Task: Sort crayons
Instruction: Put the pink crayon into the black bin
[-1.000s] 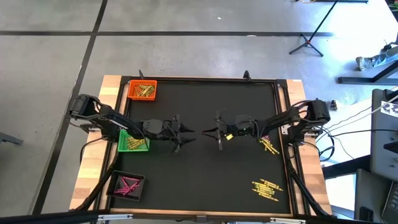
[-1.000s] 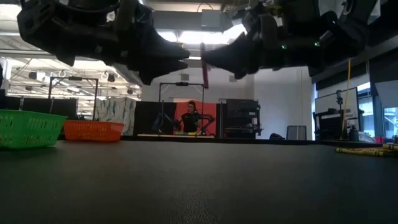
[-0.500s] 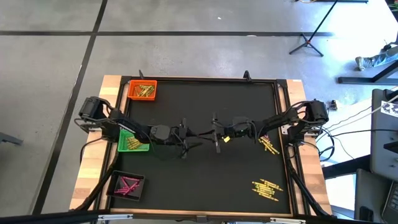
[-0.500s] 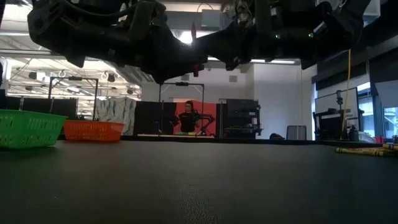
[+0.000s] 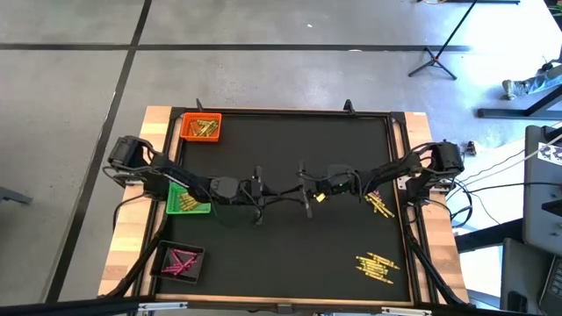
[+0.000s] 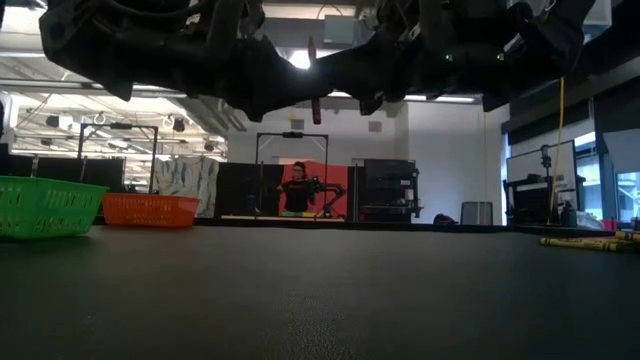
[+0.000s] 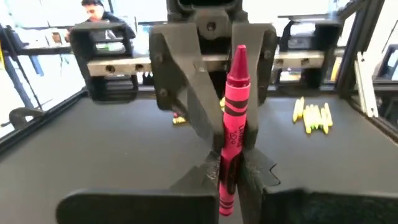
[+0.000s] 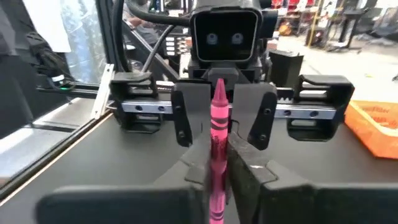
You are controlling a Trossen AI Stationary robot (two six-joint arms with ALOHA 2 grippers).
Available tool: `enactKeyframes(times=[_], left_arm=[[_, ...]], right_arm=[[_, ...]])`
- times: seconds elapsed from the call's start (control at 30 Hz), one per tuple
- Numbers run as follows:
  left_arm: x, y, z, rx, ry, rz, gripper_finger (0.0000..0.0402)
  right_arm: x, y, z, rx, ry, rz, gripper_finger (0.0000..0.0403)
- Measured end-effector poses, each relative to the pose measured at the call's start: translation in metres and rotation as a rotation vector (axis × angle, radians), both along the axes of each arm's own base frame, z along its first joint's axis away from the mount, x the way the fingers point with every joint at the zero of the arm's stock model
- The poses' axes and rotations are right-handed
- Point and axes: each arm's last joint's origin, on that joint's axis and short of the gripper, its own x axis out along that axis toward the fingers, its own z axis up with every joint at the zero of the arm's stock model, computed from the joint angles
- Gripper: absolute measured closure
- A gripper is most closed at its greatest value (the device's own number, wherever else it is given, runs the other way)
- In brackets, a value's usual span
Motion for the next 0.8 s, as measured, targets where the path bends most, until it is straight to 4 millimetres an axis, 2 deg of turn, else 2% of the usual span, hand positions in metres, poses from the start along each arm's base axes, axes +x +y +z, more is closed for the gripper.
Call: enactKeyframes(times=[0.17, 0.3, 0.53, 0.67, 0.8], left_arm=[[-0.007, -0.003, 0.001, 0.018, 0.143, 0.009, 0.0389], [-0.016, -0.012, 0.02, 0.036, 0.331, -0.011, 0.0389], [-0.034, -0.04, 0.058, 0.006, 0.753, -0.068, 0.0388], [-0.051, -0.059, 0.074, -0.106, 0.952, -0.113, 0.0388], [-0.072, -0.081, 0.078, -0.255, 1.114, -0.108, 0.0388]], right_arm=[[-0.012, 0.0, 0.017, 0.001, 0.084, 0.013, 0.0295], [-0.025, 0.0, 0.022, -0.011, 0.211, 0.016, 0.0268], [-0.028, 0.008, 0.009, -0.028, 0.322, 0.044, 0.026], [-0.026, 0.011, 0.003, -0.032, 0.339, 0.048, 0.026], [-0.025, 0.01, 0.001, -0.034, 0.336, 0.031, 0.026]])
